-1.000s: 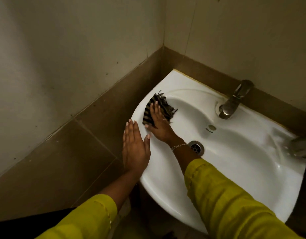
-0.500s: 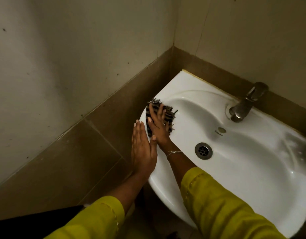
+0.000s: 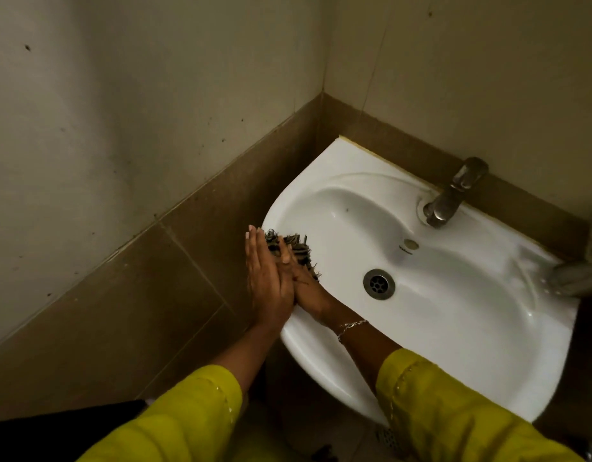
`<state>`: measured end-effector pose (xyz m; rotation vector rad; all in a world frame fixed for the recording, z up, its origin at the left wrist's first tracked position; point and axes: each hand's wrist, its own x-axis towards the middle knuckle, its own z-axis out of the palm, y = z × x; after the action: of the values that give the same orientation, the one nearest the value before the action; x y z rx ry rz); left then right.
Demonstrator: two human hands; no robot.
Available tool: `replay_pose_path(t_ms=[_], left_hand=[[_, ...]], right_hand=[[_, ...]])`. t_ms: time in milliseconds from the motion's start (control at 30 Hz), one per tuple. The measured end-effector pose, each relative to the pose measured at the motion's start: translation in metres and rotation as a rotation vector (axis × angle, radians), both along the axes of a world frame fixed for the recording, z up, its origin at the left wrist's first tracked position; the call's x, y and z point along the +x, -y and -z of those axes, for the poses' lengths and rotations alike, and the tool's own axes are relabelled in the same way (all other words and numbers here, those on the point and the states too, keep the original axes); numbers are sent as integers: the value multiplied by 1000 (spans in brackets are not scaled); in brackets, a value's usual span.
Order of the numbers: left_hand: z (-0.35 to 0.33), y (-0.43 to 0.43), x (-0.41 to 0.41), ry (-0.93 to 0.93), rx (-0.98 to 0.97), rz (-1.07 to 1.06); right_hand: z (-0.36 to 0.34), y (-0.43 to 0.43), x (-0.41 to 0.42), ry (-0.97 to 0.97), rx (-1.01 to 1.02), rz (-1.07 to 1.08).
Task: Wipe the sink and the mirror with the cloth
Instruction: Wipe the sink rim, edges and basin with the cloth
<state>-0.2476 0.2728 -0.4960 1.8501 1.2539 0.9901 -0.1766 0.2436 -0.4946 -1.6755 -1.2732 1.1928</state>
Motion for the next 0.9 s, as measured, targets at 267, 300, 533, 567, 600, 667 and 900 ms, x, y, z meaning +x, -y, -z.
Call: replay_pose_path(t_ms=[267, 300, 533, 567, 600, 667, 900], left_hand=[[-8, -3, -8, 182, -163, 97], [-9, -4, -8, 142, -170, 104], [-14, -7, -3, -250, -156, 180], [-15, -7, -2, -291, -166, 185], [-15, -7, -1, -324, -165, 181], [-14, -5, 1, -379, -128, 152], [-8, -1, 5, -496, 27, 86]], right_hand=[[-10, 52, 8, -208, -81, -153], [-10, 57, 8, -212, -84, -170], [-19, 91, 10, -218, -97, -208], [-20, 96, 11, -208, -117, -228], [-21, 102, 13, -179, -133, -254], [-23, 114, 17, -83, -165, -325], [-26, 150, 31, 118, -299, -407]])
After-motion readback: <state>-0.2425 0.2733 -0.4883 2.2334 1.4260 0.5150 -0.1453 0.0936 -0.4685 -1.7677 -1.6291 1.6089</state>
